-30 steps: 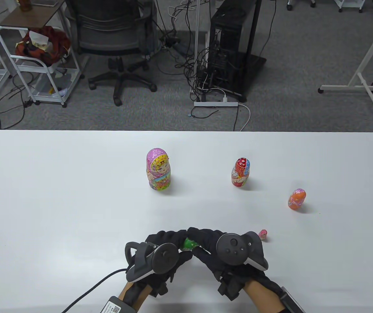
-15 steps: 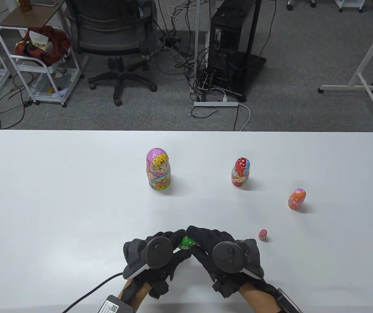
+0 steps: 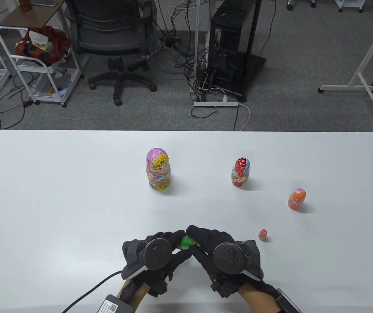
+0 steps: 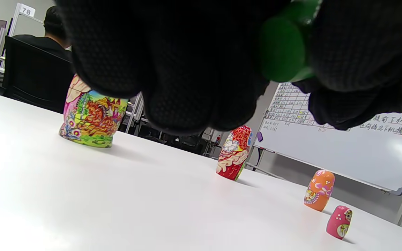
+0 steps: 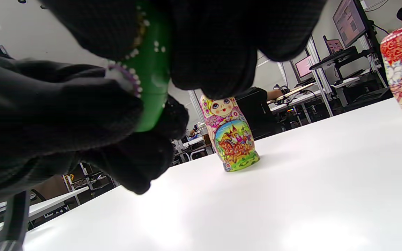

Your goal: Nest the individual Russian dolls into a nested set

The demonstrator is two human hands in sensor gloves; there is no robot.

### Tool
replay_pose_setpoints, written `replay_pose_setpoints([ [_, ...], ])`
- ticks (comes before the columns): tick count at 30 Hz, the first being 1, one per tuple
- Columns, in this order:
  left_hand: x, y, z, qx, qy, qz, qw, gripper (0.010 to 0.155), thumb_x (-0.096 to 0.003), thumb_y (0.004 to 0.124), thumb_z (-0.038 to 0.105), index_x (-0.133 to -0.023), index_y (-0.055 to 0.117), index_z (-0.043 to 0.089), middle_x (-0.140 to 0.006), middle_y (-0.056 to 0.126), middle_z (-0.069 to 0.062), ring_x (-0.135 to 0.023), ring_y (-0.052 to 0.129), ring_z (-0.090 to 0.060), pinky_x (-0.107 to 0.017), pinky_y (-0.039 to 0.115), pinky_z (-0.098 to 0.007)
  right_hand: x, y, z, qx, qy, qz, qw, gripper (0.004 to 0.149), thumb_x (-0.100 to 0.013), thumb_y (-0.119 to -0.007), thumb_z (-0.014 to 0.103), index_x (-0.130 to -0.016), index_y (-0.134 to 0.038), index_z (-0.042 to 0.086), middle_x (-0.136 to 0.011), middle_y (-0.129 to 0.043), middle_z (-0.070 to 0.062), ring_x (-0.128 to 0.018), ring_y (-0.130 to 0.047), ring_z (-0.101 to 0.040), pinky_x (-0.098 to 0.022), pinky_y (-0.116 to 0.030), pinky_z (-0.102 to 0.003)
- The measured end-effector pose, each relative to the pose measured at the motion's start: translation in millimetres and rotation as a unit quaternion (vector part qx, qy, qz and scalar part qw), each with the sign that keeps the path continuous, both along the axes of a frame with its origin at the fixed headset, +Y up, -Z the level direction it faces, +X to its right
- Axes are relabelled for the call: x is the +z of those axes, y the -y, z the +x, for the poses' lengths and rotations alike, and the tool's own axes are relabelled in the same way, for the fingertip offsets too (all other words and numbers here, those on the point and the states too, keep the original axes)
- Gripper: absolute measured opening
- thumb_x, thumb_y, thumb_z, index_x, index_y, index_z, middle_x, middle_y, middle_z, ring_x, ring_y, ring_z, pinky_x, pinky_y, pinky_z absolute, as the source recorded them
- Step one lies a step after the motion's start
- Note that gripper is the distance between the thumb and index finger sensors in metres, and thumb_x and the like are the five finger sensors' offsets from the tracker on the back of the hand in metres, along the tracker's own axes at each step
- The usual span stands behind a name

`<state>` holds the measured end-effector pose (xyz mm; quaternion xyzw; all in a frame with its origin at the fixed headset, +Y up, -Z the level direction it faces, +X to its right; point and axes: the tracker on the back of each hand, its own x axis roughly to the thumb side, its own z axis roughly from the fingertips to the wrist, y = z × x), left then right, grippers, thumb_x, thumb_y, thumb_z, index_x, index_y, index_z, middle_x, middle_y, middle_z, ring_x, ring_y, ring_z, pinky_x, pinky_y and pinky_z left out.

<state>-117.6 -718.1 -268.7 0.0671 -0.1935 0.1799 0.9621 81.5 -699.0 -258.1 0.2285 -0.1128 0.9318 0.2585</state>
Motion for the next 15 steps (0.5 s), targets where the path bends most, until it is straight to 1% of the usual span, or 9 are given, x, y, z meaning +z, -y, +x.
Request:
replay_pose_setpoints([
  [7,0,-2,-1,0.006,0.005,0.004,1.0,0.069,-0.0346,0.082,0.066,-0.087,0.088,0.021,-0.067,0.107,0.003,-0.053,0.108,-0.011,-0.051,0.092,-0.039,2,0,0,-0.007,-0.001,0.007,1.0,0.055,-0.046,-0.077,0.043,-0.096,-0.062,0.025,-0.089,-0.086,-0.003,-0.068,-0.095,-0.022,-0.059,-0.078,-0.043],
  [9,1,-2,-1,0.007,0.005,0.011,1.0,0.069,-0.0352,0.081,0.067,-0.086,0.089,0.02,-0.066,0.108,0.003,-0.052,0.109,-0.01,-0.05,0.093,-0.038,2,-2,2,-0.014,0.004,0.015,1.0,0.055,-0.046,-0.077,0.043,-0.095,-0.062,0.025,-0.087,-0.086,-0.003,-0.067,-0.096,-0.021,-0.058,-0.079,-0.042],
  [10,1,-2,-3,0.02,-0.005,-0.001,1.0,0.069,-0.0352,0.078,0.068,-0.083,0.09,0.02,-0.064,0.109,0.003,-0.05,0.11,-0.009,-0.049,0.095,-0.037,2,-4,3,-0.026,0.011,0.022,0.999,0.055,-0.045,-0.077,0.044,-0.095,-0.063,0.024,-0.086,-0.088,-0.003,-0.065,-0.097,-0.021,-0.057,-0.081,-0.041],
  [11,0,-2,-2,0.042,0.0,-0.015,0.999,0.069,-0.0354,0.08,0.067,-0.084,0.09,0.019,-0.064,0.109,0.002,-0.05,0.11,-0.01,-0.05,0.094,-0.038,1,-6,4,-0.023,0.005,0.008,1.0,0.055,-0.046,-0.078,0.043,-0.095,-0.063,0.023,-0.086,-0.088,-0.003,-0.065,-0.097,-0.021,-0.057,-0.081,-0.041],
  [12,0,-3,-2,0.055,-0.006,-0.019,0.998,0.069,-0.0346,0.082,0.066,-0.084,0.09,0.019,-0.064,0.109,0.001,-0.05,0.109,-0.012,-0.05,0.094,-0.039,1,-7,6,-0.029,0.003,0.011,1.0,0.055,-0.046,-0.078,0.043,-0.095,-0.064,0.024,-0.086,-0.088,-0.004,-0.066,-0.097,-0.022,-0.058,-0.08,-0.041],
  [14,0,-5,-2,0.039,-0.008,0.002,0.999,0.069,-0.0347,0.08,0.068,-0.084,0.089,0.021,-0.065,0.108,0.003,-0.051,0.109,-0.009,-0.05,0.094,-0.037,0,-9,9,-0.04,0.007,0.01,0.999,0.054,-0.045,-0.079,0.044,-0.094,-0.064,0.026,-0.086,-0.087,-0.002,-0.067,-0.096,-0.021,-0.059,-0.08,-0.042],
  [15,-1,-5,-2,0.034,-0.012,-0.005,0.999,0.069,-0.0348,0.079,0.068,-0.085,0.088,0.023,-0.067,0.107,0.004,-0.053,0.108,-0.009,-0.051,0.092,-0.038,-1,-12,11,-0.041,-0.001,-0.002,0.999,0.054,-0.046,-0.079,0.045,-0.094,-0.063,0.027,-0.087,-0.086,-0.001,-0.068,-0.095,-0.021,-0.06,-0.078,-0.042],
])
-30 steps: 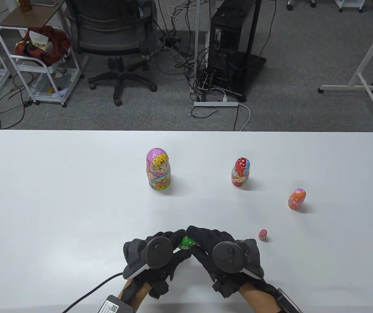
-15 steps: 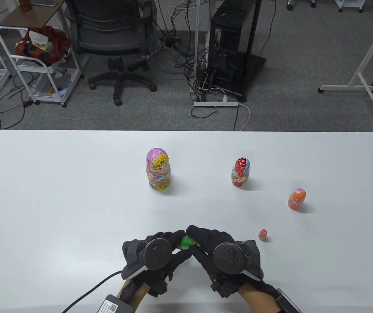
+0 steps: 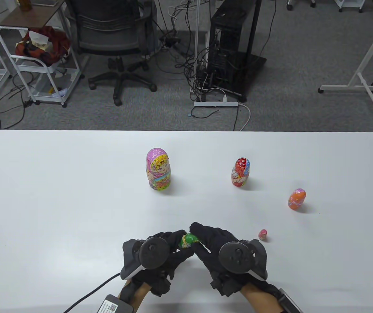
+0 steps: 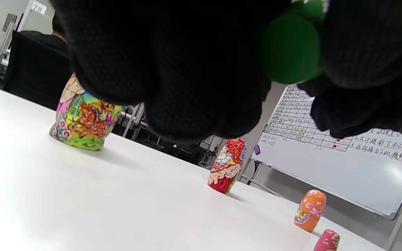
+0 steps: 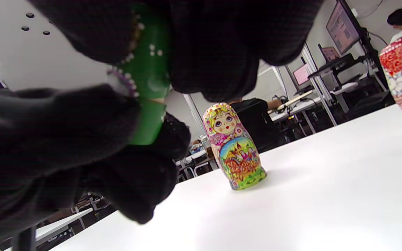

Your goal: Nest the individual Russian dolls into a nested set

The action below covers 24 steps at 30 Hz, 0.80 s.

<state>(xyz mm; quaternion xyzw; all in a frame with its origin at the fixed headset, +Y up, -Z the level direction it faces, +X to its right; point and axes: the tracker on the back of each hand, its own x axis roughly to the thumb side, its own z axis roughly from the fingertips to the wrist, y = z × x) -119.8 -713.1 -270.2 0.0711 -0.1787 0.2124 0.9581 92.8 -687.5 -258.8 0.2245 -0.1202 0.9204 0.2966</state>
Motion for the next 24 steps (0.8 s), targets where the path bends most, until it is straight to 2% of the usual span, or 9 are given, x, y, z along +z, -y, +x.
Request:
replay_pose_setpoints([
  [2,-1,2,-2,0.004,-0.004,-0.001,1.0,0.069,-0.0343,0.08,0.068,-0.087,0.086,0.024,-0.07,0.105,0.004,-0.056,0.106,-0.011,-0.053,0.089,-0.039,0,-5,4,-0.026,0.017,0.012,0.999,0.054,-0.046,-0.078,0.046,-0.094,-0.063,0.027,-0.087,-0.086,-0.001,-0.067,-0.094,-0.022,-0.059,-0.078,-0.043],
  [4,-2,5,-6,-0.011,-0.01,0.002,1.0,0.069,-0.034,0.081,0.067,-0.088,0.084,0.026,-0.073,0.103,0.004,-0.06,0.104,-0.012,-0.055,0.087,-0.041,-2,-8,8,-0.008,0.038,0.003,0.999,0.054,-0.046,-0.078,0.045,-0.095,-0.063,0.027,-0.088,-0.084,-0.003,-0.068,-0.092,-0.024,-0.058,-0.076,-0.045],
  [7,-6,9,-11,-0.029,-0.02,0.006,0.999,0.069,-0.0338,0.082,0.066,-0.09,0.082,0.026,-0.076,0.101,0.004,-0.063,0.102,-0.013,-0.057,0.085,-0.042,-9,3,9,0.126,0.086,-0.036,0.988,0.054,-0.047,-0.079,0.044,-0.096,-0.063,0.029,-0.091,-0.082,-0.004,-0.071,-0.091,-0.025,-0.06,-0.075,-0.047],
  [9,-7,12,-12,-0.033,-0.026,-0.002,0.999,0.069,-0.0337,0.083,0.065,-0.091,0.081,0.026,-0.078,0.1,0.003,-0.065,0.101,-0.014,-0.058,0.084,-0.043,-16,20,4,0.211,0.093,-0.071,0.971,0.054,-0.047,-0.081,0.043,-0.096,-0.064,0.028,-0.091,-0.082,-0.005,-0.071,-0.09,-0.026,-0.06,-0.074,-0.048],
  [11,-7,13,-12,-0.037,-0.025,-0.004,0.999,0.07,-0.0338,0.083,0.065,-0.091,0.081,0.026,-0.079,0.099,0.003,-0.065,0.101,-0.015,-0.058,0.083,-0.044,-22,40,0,0.298,0.085,-0.113,0.944,0.054,-0.048,-0.081,0.043,-0.096,-0.064,0.028,-0.092,-0.081,-0.005,-0.072,-0.09,-0.026,-0.061,-0.073,-0.048],
  [14,-6,12,-11,-0.045,-0.025,0.001,0.999,0.07,-0.034,0.082,0.065,-0.091,0.08,0.026,-0.079,0.099,0.002,-0.065,0.101,-0.015,-0.058,0.083,-0.044,-26,56,-3,0.353,0.082,-0.148,0.92,0.054,-0.048,-0.083,0.042,-0.097,-0.064,0.029,-0.094,-0.079,-0.006,-0.074,-0.088,-0.027,-0.062,-0.072,-0.05],
  [17,-5,12,-10,-0.046,-0.023,0.002,0.999,0.07,-0.0345,0.082,0.065,-0.092,0.079,0.026,-0.08,0.098,0.002,-0.066,0.101,-0.015,-0.058,0.083,-0.044,-28,67,-4,0.372,0.08,-0.173,0.908,0.054,-0.048,-0.084,0.041,-0.096,-0.065,0.028,-0.096,-0.075,-0.007,-0.076,-0.085,-0.028,-0.063,-0.07,-0.05],
  [21,-5,13,-8,-0.049,-0.02,0.001,0.999,0.07,-0.0349,0.081,0.065,-0.093,0.079,0.025,-0.081,0.098,0.002,-0.067,0.1,-0.016,-0.059,0.082,-0.044,-29,68,-4,0.367,0.082,-0.175,0.91,0.055,-0.047,-0.085,0.041,-0.096,-0.066,0.027,-0.096,-0.075,-0.008,-0.075,-0.085,-0.028,-0.062,-0.071,-0.05],
  [24,-5,13,-7,-0.054,-0.018,0.002,0.998,0.07,-0.0349,0.081,0.065,-0.093,0.079,0.025,-0.081,0.098,0.002,-0.067,0.1,-0.016,-0.059,0.082,-0.044,-30,60,2,0.354,0.082,-0.183,0.914,0.069,-0.047,-0.081,0.051,-0.104,-0.048,0.031,-0.104,-0.066,-0.009,-0.083,-0.079,-0.03,-0.063,-0.068,-0.05],
])
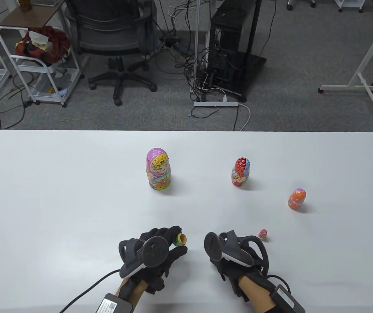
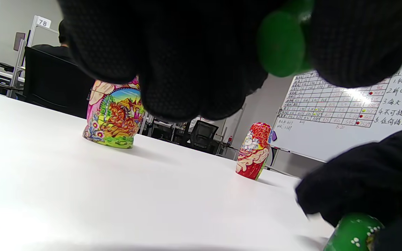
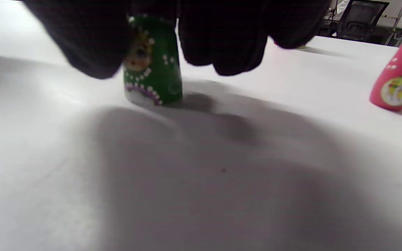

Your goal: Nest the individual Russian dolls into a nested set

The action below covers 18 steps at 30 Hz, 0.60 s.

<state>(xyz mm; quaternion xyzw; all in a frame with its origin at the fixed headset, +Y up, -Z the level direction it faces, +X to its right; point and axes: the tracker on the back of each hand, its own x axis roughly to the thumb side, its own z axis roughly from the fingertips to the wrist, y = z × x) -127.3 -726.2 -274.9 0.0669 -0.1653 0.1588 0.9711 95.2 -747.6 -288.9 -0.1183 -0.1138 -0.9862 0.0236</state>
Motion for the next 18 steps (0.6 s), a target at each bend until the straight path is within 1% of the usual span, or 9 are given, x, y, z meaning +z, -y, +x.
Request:
replay_pose_setpoints([
  [1,0,0,0,0.0,0.0,0.001,1.0,0.07,-0.0349,0.081,0.065,-0.093,0.079,0.025,-0.081,0.098,0.002,-0.067,0.1,-0.016,-0.059,0.082,-0.044,-1,-9,7,-0.025,0.015,0.022,0.999,0.069,-0.047,-0.075,0.055,-0.105,-0.045,0.032,-0.106,-0.063,-0.01,-0.086,-0.076,-0.031,-0.064,-0.068,-0.05],
  [2,0,0,0,-0.001,0.001,0.001,1.0,0.07,-0.035,0.081,0.065,-0.093,0.078,0.025,-0.082,0.098,0.002,-0.067,0.1,-0.016,-0.059,0.082,-0.045,-1,-14,11,-0.043,0.026,0.04,0.998,0.068,-0.048,-0.073,0.056,-0.105,-0.045,0.032,-0.106,-0.061,-0.01,-0.087,-0.075,-0.031,-0.064,-0.067,-0.05],
  [3,0,0,1,-0.002,0.003,0.0,1.0,0.07,-0.035,0.081,0.065,-0.093,0.078,0.025,-0.082,0.098,0.002,-0.067,0.1,-0.016,-0.059,0.082,-0.045,-2,-27,21,-0.089,0.051,0.094,0.99,0.066,-0.047,-0.073,0.055,-0.104,-0.048,0.032,-0.106,-0.061,-0.01,-0.087,-0.075,-0.032,-0.063,-0.067,-0.05],
  [4,0,0,1,-0.004,0.004,0.0,1.0,0.07,-0.035,0.081,0.065,-0.093,0.078,0.025,-0.082,0.098,0.002,-0.068,0.1,-0.016,-0.059,0.082,-0.045,-2,-34,28,-0.106,0.067,0.117,0.985,0.065,-0.047,-0.074,0.054,-0.103,-0.05,0.032,-0.106,-0.062,-0.01,-0.087,-0.075,-0.032,-0.063,-0.068,-0.05],
  [6,1,0,3,-0.009,0.006,-0.001,1.0,0.07,-0.0351,0.081,0.064,-0.094,0.078,0.025,-0.082,0.097,0.002,-0.068,0.1,-0.016,-0.059,0.082,-0.045,-3,-48,49,-0.11,0.116,0.151,0.976,0.062,-0.048,-0.074,0.053,-0.102,-0.053,0.033,-0.106,-0.062,-0.01,-0.087,-0.075,-0.033,-0.063,-0.068,-0.05],
  [7,1,0,4,-0.01,0.008,-0.002,1.0,0.07,-0.0352,0.081,0.064,-0.094,0.078,0.025,-0.082,0.097,0.002,-0.068,0.1,-0.016,-0.059,0.082,-0.045,-5,-51,57,-0.101,0.136,0.153,0.974,0.06,-0.048,-0.074,0.053,-0.102,-0.055,0.034,-0.107,-0.062,-0.011,-0.087,-0.074,-0.033,-0.063,-0.067,-0.05],
  [9,1,1,5,-0.015,0.011,-0.002,1.0,0.07,-0.0353,0.081,0.064,-0.094,0.078,0.025,-0.083,0.097,0.002,-0.069,0.1,-0.016,-0.06,0.081,-0.045,-9,-50,74,-0.073,0.183,0.132,0.971,0.056,-0.05,-0.074,0.051,-0.101,-0.059,0.035,-0.107,-0.062,-0.011,-0.088,-0.074,-0.034,-0.063,-0.067,-0.051],
  [14,2,0,7,-0.022,0.014,-0.002,1.0,0.07,-0.0354,0.081,0.064,-0.094,0.077,0.025,-0.083,0.097,0.002,-0.069,0.1,-0.016,-0.06,0.081,-0.045,-24,-23,108,-0.054,0.262,0.019,0.963,0.05,-0.052,-0.075,0.045,-0.099,-0.064,0.035,-0.105,-0.068,-0.011,-0.084,-0.079,-0.034,-0.06,-0.07,-0.05],
  [18,2,0,8,-0.023,0.015,-0.003,1.0,0.071,-0.0356,0.081,0.064,-0.095,0.077,0.025,-0.084,0.097,0.002,-0.069,0.1,-0.016,-0.06,0.081,-0.045,-28,-9,122,-0.051,0.298,-0.002,0.953,0.049,-0.052,-0.076,0.042,-0.099,-0.063,0.036,-0.105,-0.07,-0.01,-0.082,-0.081,-0.033,-0.059,-0.071,-0.049],
])
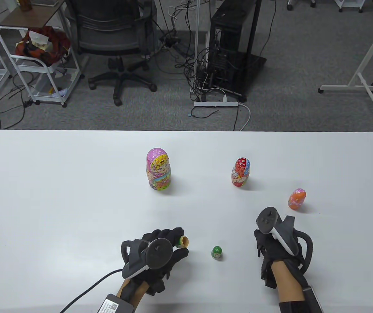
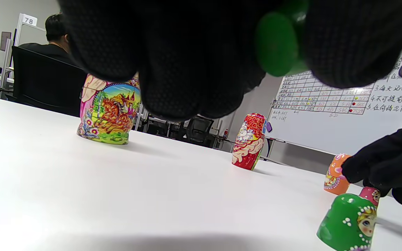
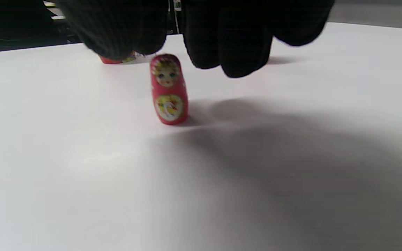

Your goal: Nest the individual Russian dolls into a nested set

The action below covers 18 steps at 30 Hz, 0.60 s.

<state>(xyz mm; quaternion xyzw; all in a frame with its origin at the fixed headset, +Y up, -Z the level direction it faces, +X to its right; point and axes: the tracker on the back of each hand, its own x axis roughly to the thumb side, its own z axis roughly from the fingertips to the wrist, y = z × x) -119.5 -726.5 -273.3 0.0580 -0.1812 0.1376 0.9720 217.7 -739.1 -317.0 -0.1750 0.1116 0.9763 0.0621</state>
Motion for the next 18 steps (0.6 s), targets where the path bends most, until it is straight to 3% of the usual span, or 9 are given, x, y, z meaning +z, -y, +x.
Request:
replay_pose_setpoints([
  [4,0,0,1,-0.002,0.002,-0.002,1.0,0.07,-0.0355,0.081,0.063,-0.095,0.077,0.025,-0.084,0.097,0.002,-0.069,0.1,-0.016,-0.06,0.081,-0.046,-2,6,3,-0.009,0.001,0.01,1.0,0.043,-0.053,-0.077,0.037,-0.095,-0.069,0.036,-0.1,-0.077,-0.005,-0.078,-0.086,-0.029,-0.057,-0.074,-0.047],
  [12,1,0,1,-0.007,0.003,-0.002,1.0,0.07,-0.0356,0.081,0.063,-0.095,0.077,0.025,-0.084,0.096,0.001,-0.069,0.1,-0.016,-0.06,0.081,-0.046,-2,9,0,0.009,0.001,0.033,0.999,0.045,-0.05,-0.082,0.037,-0.093,-0.071,0.03,-0.094,-0.082,-0.003,-0.075,-0.088,-0.025,-0.058,-0.075,-0.044],
  [15,1,0,1,-0.008,0.003,-0.004,1.0,0.07,-0.0356,0.081,0.063,-0.095,0.077,0.025,-0.084,0.096,0.001,-0.07,0.1,-0.016,-0.06,0.081,-0.046,0,3,-5,0.048,-0.007,0.072,0.996,0.045,-0.049,-0.083,0.04,-0.091,-0.072,0.03,-0.091,-0.085,-0.001,-0.073,-0.091,-0.022,-0.057,-0.077,-0.042],
  [18,1,0,1,-0.007,0.003,-0.004,1.0,0.07,-0.0356,0.082,0.063,-0.095,0.077,0.025,-0.084,0.096,0.001,-0.07,0.099,-0.016,-0.06,0.081,-0.046,4,-10,-15,0.026,-0.029,0.134,0.99,0.045,-0.047,-0.083,0.041,-0.09,-0.073,0.029,-0.09,-0.086,-0.002,-0.07,-0.092,-0.022,-0.055,-0.078,-0.041],
])
